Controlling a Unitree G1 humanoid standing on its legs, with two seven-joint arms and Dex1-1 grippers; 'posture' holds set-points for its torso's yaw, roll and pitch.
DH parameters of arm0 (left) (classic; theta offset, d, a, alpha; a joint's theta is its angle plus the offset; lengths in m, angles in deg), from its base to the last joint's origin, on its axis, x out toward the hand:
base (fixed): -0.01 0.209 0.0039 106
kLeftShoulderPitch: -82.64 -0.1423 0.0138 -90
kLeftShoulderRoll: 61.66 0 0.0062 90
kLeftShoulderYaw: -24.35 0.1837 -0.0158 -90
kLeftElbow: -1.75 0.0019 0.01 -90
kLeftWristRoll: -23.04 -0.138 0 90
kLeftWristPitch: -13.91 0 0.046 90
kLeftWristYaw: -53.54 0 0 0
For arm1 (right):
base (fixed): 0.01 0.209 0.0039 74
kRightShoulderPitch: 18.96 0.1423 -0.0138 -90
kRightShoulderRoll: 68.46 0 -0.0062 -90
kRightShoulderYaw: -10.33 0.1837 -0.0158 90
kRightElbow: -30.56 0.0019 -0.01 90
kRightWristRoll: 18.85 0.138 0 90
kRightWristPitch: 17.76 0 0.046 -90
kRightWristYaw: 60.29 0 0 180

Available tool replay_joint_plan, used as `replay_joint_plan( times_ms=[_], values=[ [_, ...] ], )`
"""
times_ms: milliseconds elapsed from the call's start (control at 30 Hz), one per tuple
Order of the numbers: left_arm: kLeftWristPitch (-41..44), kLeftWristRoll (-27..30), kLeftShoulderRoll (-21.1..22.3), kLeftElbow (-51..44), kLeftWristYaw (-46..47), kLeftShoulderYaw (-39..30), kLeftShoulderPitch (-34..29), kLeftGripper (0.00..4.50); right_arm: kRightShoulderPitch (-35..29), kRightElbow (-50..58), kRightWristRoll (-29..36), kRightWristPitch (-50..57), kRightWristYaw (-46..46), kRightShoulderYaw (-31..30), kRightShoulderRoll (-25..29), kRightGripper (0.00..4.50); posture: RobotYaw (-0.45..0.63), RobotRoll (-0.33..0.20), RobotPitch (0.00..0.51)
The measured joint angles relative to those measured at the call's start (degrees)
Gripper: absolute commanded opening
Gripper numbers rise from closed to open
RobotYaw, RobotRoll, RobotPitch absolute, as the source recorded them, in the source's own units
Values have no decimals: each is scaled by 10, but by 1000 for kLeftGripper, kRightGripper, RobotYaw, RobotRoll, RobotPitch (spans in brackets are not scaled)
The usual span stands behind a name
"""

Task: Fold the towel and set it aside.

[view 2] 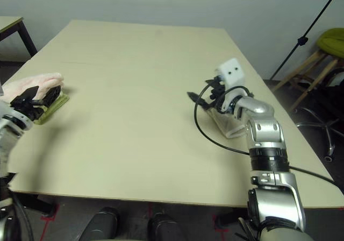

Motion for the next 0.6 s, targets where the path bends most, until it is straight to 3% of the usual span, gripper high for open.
replay_joint_plan(
  times_ms=[200,400,600],
  values=[
    [-143,-67,-14,90,51,8,-4,4478,-37,-22,-26,-67,132,33,-30,4500,80,0,70],
    [-185,-74,-19,124,57,10,-15,4478,-77,-40,-37,-105,195,45,-52,4500,85,0,76],
    [-188,-73,-11,143,54,10,-29,4478,-82,-47,-30,-111,203,50,-53,4500,89,0,80]
  ],
)
